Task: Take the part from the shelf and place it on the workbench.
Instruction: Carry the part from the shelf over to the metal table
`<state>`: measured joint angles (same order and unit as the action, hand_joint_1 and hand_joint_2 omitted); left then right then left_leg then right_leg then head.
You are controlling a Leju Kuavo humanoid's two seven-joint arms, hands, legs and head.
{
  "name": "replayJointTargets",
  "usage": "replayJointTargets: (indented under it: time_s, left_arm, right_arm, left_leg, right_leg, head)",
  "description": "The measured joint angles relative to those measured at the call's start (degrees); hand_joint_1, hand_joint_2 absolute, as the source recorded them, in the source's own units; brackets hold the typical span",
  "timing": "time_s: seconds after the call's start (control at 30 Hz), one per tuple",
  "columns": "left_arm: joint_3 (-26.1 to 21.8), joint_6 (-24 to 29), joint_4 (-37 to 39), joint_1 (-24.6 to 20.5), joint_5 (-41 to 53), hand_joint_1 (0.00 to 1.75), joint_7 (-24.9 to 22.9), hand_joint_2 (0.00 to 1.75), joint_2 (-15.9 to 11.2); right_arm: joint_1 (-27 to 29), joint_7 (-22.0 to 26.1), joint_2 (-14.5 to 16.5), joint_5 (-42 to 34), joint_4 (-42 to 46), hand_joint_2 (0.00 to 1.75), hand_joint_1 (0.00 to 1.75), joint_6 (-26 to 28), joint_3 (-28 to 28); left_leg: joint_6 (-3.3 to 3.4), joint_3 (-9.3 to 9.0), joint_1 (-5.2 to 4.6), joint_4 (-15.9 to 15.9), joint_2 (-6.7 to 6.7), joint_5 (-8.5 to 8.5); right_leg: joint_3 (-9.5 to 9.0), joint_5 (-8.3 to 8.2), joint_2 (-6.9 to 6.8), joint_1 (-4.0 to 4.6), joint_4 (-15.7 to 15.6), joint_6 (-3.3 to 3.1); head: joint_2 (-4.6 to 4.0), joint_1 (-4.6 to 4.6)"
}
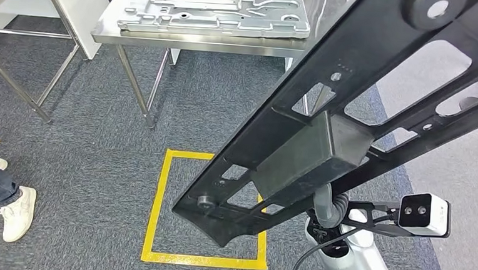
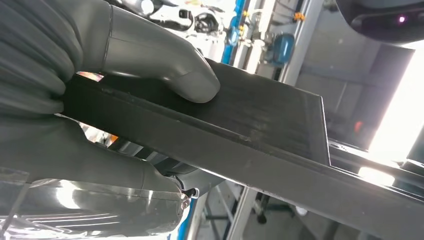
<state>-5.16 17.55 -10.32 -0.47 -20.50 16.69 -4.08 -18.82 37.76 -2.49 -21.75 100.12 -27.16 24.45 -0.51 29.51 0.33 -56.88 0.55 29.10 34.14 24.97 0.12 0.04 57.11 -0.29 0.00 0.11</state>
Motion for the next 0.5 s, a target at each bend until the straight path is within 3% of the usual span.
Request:
replayJointTargets:
  time_s: [0.07,0.17,0.2,0.23,0.3,0.37,0.4,0.5]
  left_arm:
    - [0.00,0.13,0.00,-0.09,0.07,0.00,-0.06,1.75,-0.05]
    - [0.00,0.31,0.00,-0.02,0.11,0.00,-0.14,1.75,-0.14]
    - [0.00,0.33,0.00,0.03,0.11,0.00,-0.18,1.75,-0.16]
    - [0.00,0.36,0.00,0.13,0.12,0.00,-0.20,1.75,-0.16]
    - [0.00,0.40,0.00,0.32,0.13,0.00,-0.23,1.75,-0.22]
    - [0.00,0.43,0.01,0.38,0.13,0.00,-0.24,1.75,-0.28]
    - [0.00,0.43,0.02,0.30,0.15,0.00,-0.24,1.75,-0.29]
    - [0.00,0.45,0.02,0.10,0.19,0.00,-0.25,1.75,-0.30]
  right_arm:
    - [-0.12,-0.06,0.00,-0.09,0.20,1.75,1.75,0.25,0.01]
    - [-0.13,-0.15,0.00,-0.16,0.23,1.75,1.75,0.53,0.01]
    - [-0.07,-0.17,0.00,-0.16,0.23,1.75,1.75,0.56,0.02]
    - [-0.02,-0.19,0.00,-0.17,0.22,1.75,1.75,0.58,0.02]
    - [0.01,-0.19,0.00,-0.20,0.22,1.75,1.75,0.60,0.03]
    - [-0.02,-0.19,0.00,-0.26,0.22,1.75,1.75,0.70,0.03]
    - [-0.04,-0.20,0.00,-0.29,0.26,1.75,1.75,0.74,0.03]
    - [-0.17,-0.22,0.00,-0.41,0.41,1.75,1.75,0.85,0.05]
  left_leg:
    - [-0.53,1.02,0.06,-3.00,-0.03,1.56]
    - [-1.04,7.59,0.34,-14.17,-0.09,5.42]
    - [-1.17,9.55,0.40,-16.53,-0.09,5.40]
    - [-1.23,10.50,0.45,-16.70,-0.08,4.12]
    - [-1.15,9.16,0.54,-10.65,-0.08,-1.34]
    - [-0.67,6.57,0.41,-3.78,-0.12,-4.87]
    - [-0.35,5.92,0.31,-2.04,-0.14,-5.26]
    - [0.71,5.60,0.25,-1.19,-0.23,-4.51]
  right_leg:
    - [-1.03,0.18,0.02,-0.35,-0.64,-0.58]
    - [-2.12,0.97,-0.04,-0.38,-0.81,-1.05]
    - [-2.47,1.32,0.02,-0.38,-0.80,-1.06]
    - [-2.93,1.71,0.13,-0.39,-0.78,-1.01]
    - [-4.14,2.67,0.34,-0.42,-0.71,-0.75]
    - [-4.98,3.63,0.43,-0.24,-0.53,-0.22]
    - [-5.09,3.94,0.44,-0.14,-0.47,0.09]
    - [-5.17,4.49,0.41,-0.15,-0.53,1.01]
  head:
    - [0.00,-0.19]
    - [0.00,-0.34]
    - [0.00,-0.34]
    - [0.00,-0.35]
    - [0.00,-0.39]
    - [0.00,-0.45]
    - [-0.01,-0.43]
    - [-0.01,-0.38]
